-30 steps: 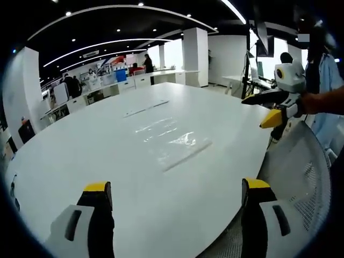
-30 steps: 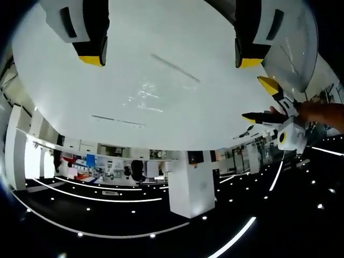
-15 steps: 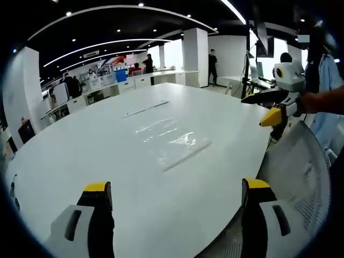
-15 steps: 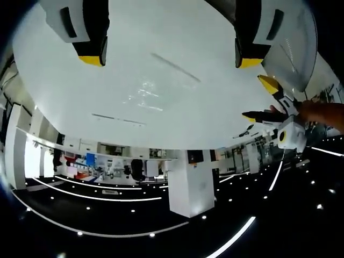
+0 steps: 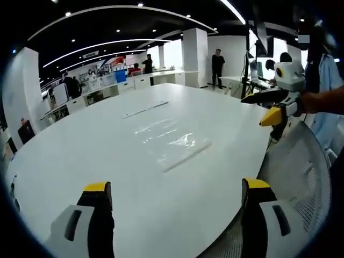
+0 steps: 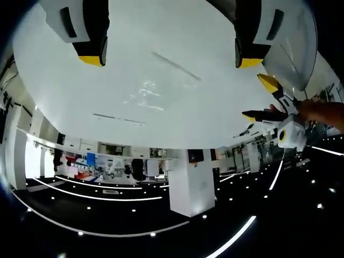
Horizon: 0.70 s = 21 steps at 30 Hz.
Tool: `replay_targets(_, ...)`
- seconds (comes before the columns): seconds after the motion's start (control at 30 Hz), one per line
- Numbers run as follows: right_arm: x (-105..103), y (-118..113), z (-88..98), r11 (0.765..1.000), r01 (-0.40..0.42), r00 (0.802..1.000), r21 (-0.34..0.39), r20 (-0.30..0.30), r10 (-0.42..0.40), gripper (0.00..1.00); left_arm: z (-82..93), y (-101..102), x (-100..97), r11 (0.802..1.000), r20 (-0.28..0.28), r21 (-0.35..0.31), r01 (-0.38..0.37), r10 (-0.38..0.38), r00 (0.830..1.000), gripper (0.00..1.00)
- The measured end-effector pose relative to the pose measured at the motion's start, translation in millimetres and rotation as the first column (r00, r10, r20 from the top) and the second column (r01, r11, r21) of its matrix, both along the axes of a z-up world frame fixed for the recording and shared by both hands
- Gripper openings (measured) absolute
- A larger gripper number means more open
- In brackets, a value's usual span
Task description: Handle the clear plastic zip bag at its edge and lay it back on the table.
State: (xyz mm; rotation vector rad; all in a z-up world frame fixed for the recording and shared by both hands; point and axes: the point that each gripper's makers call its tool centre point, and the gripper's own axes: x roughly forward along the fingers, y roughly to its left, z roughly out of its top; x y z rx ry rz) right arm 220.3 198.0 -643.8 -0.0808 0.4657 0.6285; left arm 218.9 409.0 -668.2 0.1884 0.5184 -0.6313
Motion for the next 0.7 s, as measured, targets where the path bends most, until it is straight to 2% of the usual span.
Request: replay_targets(0.7, 2.6, 0.0, 1.1, 1.0, -0.001, 1.0, -0.001, 0.002, 0.001, 1.0, 1.2, 0.4, 2.4, 1.0, 0.005, -0.005, 0.002, -0.002, 1.0, 0.99)
